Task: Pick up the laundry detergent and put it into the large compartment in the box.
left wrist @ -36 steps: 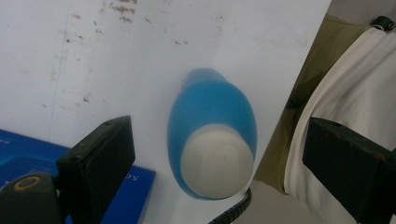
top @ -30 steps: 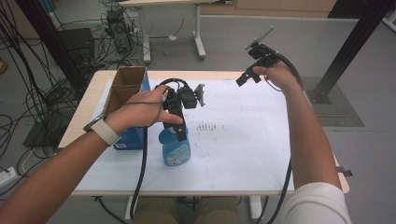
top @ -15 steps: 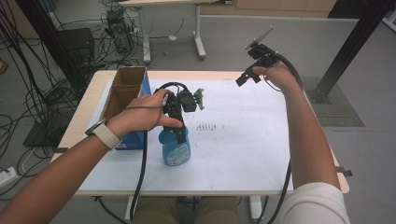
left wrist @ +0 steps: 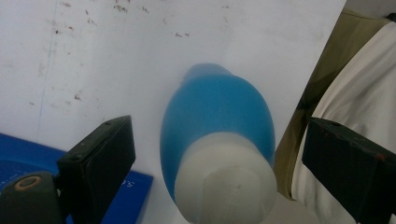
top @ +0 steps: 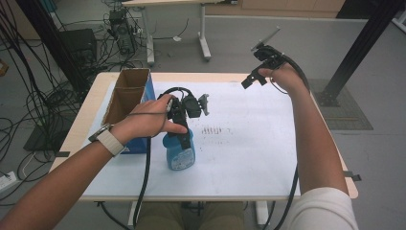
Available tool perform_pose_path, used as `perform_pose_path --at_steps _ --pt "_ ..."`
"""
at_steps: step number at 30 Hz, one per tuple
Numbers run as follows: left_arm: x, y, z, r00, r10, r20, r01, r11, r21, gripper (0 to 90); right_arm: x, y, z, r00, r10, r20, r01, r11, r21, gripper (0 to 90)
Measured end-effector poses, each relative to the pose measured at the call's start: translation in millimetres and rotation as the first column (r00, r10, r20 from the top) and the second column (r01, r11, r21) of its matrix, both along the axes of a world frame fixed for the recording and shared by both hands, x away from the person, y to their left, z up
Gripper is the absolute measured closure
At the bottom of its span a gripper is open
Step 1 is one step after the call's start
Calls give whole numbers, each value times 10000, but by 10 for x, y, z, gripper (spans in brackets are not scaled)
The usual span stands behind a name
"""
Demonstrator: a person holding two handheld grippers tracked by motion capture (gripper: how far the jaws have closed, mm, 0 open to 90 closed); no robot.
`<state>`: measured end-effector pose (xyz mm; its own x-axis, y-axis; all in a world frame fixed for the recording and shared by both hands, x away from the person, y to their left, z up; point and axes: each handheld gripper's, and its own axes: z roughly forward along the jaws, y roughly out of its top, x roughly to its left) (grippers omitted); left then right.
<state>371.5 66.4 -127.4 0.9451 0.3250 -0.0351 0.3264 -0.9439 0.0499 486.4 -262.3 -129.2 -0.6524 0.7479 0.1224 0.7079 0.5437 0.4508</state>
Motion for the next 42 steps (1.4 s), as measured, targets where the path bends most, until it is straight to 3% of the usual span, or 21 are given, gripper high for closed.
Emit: perform_pose_path --at_steps 42 --pt "-10 -7 -52 9999 143 56 -144 9998 102 101 -10 -1 7 10000 3 9 -3 10000 10 64"
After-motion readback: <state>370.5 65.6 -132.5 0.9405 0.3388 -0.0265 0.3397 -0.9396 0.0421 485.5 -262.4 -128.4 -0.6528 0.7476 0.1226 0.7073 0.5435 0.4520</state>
